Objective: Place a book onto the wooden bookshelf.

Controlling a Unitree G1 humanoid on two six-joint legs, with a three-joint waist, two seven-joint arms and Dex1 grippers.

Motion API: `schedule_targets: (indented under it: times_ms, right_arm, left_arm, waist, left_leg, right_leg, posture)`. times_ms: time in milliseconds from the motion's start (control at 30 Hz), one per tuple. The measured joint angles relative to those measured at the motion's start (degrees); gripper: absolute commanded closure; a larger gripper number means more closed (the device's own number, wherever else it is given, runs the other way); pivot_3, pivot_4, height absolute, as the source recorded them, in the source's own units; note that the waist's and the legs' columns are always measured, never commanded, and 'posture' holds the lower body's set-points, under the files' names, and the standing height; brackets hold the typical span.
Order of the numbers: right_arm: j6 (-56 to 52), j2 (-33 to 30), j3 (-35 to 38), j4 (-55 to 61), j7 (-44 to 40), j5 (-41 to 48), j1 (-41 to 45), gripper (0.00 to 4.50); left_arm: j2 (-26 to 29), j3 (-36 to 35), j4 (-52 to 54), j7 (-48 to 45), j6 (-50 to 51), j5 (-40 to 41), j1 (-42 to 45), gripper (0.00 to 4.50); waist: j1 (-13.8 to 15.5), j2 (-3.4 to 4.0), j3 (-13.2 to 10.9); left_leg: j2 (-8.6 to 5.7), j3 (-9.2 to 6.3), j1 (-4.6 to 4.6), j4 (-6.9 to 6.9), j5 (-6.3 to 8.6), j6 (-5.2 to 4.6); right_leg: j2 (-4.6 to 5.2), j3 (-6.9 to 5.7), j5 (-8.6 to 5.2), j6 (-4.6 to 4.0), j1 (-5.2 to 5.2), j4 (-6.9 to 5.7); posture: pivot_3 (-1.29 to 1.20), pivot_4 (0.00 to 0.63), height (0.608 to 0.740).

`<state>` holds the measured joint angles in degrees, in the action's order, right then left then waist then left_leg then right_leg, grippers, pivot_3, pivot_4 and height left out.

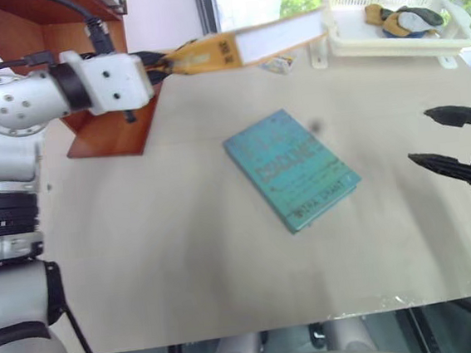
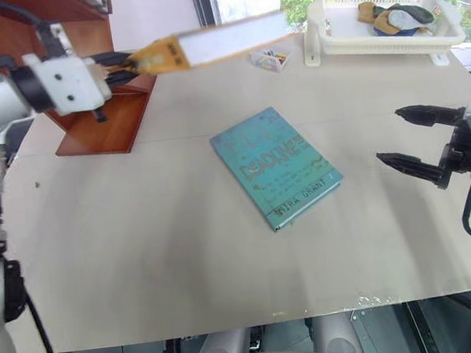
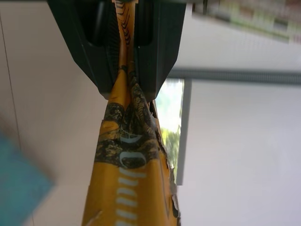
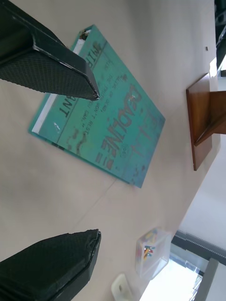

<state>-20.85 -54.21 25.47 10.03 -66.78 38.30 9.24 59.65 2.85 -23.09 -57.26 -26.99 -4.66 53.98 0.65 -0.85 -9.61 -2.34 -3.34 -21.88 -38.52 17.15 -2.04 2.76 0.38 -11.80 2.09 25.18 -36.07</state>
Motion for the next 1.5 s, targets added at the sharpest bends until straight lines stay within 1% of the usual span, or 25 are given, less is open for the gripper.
schedule_targets:
  times_ms: [167,333,467,567,633,800,967,1133,1300,1400,1500]
  right_arm:
    - [1.09,0.12,-0.57,-0.37,-0.47,-0.17,0.30,0.00]
    - [1.55,0.45,-0.92,-1.25,-0.90,-0.46,0.29,0.00]
    - [1.74,0.75,-0.91,-1.38,-1.20,-0.29,0.30,0.00]
    - [1.58,0.96,-0.66,-1.38,-1.47,0.93,0.41,0.00]
    - [0.91,0.97,-0.07,-1.45,-1.68,2.60,1.08,0.00]
    - [-2.89,1.08,3.40,-1.16,-1.64,10.37,3.81,0.00]
    - [-6.60,1.11,5.31,0.20,-1.65,16.66,4.67,0.00]
    - [-11.61,0.84,8.37,1.86,-1.91,24.97,5.31,0.00]
    - [-16.20,-0.05,9.54,2.63,-2.73,30.06,5.06,0.00]
    - [-17.27,-0.10,9.54,3.00,-2.31,30.48,4.82,0.00]
    - [-17.26,-0.10,9.53,3.08,-1.51,29.54,4.81,0.00]
  left_arm:
    - [7.29,-0.14,-12.30,0.51,-6.44,-4.24,5.92,4.42]
    - [11.44,0.47,-25.15,4.55,-12.26,-9.56,11.48,4.42]
    - [13.02,3.34,-33.12,8.10,-15.61,-14.94,13.74,4.42]
    - [13.20,5.59,-37.98,10.56,-16.75,-18.62,14.19,4.42]
    - [13.09,6.16,-40.10,11.70,-17.20,-19.11,15.62,4.42]
    - [12.76,7.62,-45.89,18.20,-16.88,-22.27,17.09,4.42]
    - [12.25,10.18,-47.95,22.33,-16.30,-25.57,18.62,4.42]
    - [11.49,11.35,-49.70,24.04,-14.85,-26.96,19.95,4.42]
    - [10.70,12.63,-50.37,24.61,-13.02,-28.55,21.39,4.42]
    - [10.60,13.42,-50.68,24.65,-12.41,-29.19,22.01,3.09]
    - [10.67,14.19,-51.93,24.90,-10.76,-30.65,22.11,1.58]
  waist:
    - [0.05,-0.03,-0.01]
    - [0.03,-0.03,-0.02]
    - [0.05,-0.03,-0.01]
    - [0.04,-0.06,-0.03]
    - [0.04,-0.16,-0.07]
    - [-0.06,-0.16,-0.07]
    - [-0.32,-0.16,-0.07]
    - [-1.16,-0.17,-0.06]
    - [-1.60,-0.19,-0.04]
    - [-1.60,-0.19,-0.04]
    - [-1.54,-0.21,-0.03]
  left_leg:
    - [-0.04,0.03,-0.03,-0.22,0.07,-0.13]
    - [-0.06,0.07,-0.04,-0.60,0.14,-0.25]
    - [-0.11,0.10,0.05,-0.76,0.25,-0.44]
    - [-0.12,0.09,0.08,-0.83,0.26,-0.46]
    - [-0.12,0.05,0.07,-0.88,0.26,-0.46]
    - [-0.15,0.09,0.12,-0.88,0.25,-0.45]
    - [-0.15,0.16,0.14,-0.88,0.27,-0.48]
    - [-0.14,0.17,0.17,-0.88,0.29,-0.52]
    - [-0.13,0.30,0.23,-0.88,0.30,-0.53]
    - [-0.12,0.37,0.23,-0.88,0.30,-0.54]
    - [-0.13,0.41,0.16,-0.88,0.30,-0.54]
  right_leg:
    - [-0.19,-0.04,0.04,0.08,-0.04,-0.08]
    - [-0.19,-0.05,0.07,0.15,-0.10,-0.29]
    - [-0.17,-0.03,0.07,0.18,-0.16,-0.51]
    - [-0.16,-0.03,0.07,0.18,-0.16,-0.66]
    - [-0.16,-0.05,0.07,0.18,-0.16,-0.69]
    - [-0.13,0.00,0.08,0.19,-0.17,-0.72]
    - [-0.10,0.08,0.09,0.20,-0.16,-0.76]
    - [-0.10,0.10,0.09,0.20,-0.16,-0.84]
    - [-0.10,0.22,0.10,0.21,-0.15,-0.91]
    - [-0.10,0.30,0.10,0.22,-0.10,-0.95]
    - [-0.11,0.33,0.10,0.22,-0.03,-0.97]
  posture:
    - [0.00,0.150,0.740]
    - [0.00,0.150,0.740]
    - [0.00,0.150,0.740]
    - [0.00,0.150,0.740]
    - [0.00,0.150,0.740]
    - [0.00,0.150,0.740]
    - [0.00,0.150,0.740]
    - [0.00,0.150,0.740]
    - [0.00,0.150,0.740]
    - [0.00,0.150,0.740]
    - [0.00,0.150,0.740]
